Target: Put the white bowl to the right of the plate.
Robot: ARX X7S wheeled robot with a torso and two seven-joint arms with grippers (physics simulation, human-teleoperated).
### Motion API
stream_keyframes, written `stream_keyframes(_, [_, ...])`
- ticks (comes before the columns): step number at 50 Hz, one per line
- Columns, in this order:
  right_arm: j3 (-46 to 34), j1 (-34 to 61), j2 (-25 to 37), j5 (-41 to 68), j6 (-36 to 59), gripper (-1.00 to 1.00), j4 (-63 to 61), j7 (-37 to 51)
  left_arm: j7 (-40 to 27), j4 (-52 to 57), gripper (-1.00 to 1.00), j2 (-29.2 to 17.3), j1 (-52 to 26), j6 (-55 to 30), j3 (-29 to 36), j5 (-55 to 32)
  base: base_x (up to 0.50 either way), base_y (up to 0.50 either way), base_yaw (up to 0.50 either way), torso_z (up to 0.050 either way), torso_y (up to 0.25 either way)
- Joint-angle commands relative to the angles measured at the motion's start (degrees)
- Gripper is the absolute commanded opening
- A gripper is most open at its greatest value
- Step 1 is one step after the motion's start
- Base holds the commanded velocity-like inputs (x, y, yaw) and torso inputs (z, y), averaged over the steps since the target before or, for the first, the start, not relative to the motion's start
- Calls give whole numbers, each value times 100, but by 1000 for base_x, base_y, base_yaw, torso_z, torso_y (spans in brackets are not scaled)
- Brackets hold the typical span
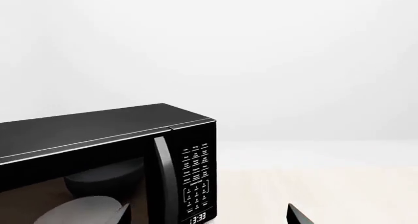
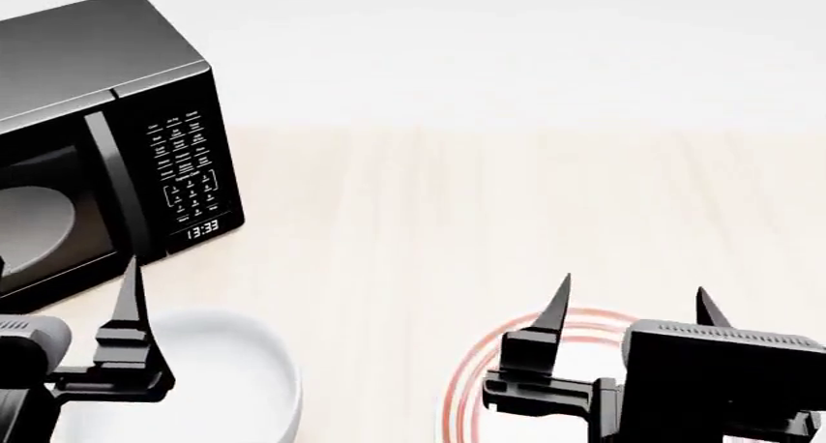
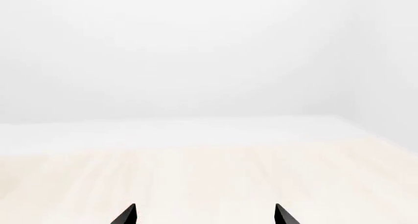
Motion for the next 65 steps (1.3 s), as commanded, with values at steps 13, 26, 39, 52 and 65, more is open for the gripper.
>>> stream_keyframes(13, [-191, 2061, 20, 1394, 3713, 100, -364, -646, -559, 1335, 100, -173, 409, -997, -852, -202, 0, 0, 0, 0, 0])
stream_keyframes(26, [-184, 3214, -506, 3795, 4192, 100, 798, 1765, -620, 1194, 100, -248, 624, -806, -1062, -195, 0, 0, 0, 0, 0])
stream_keyframes(39, [-991, 3990, -783, 6344, 4033, 100, 1990, 4372, -698, 1085, 100, -269, 1244, -254, -1650, -157, 0, 0, 0, 0, 0])
stream_keyframes(52, [-1825, 4425, -712, 7713, 3640, 100, 2679, 5443, -687, 1008, 100, -478, 1461, 17, -1765, -10, 0, 0, 0, 0, 0])
stream_keyframes(65, [-6686, 7004, -819, 9603, 350, 100, 6890, 3903, -151, 602, 100, -615, 1571, 445, -2295, -706, 0, 0, 0, 0, 0])
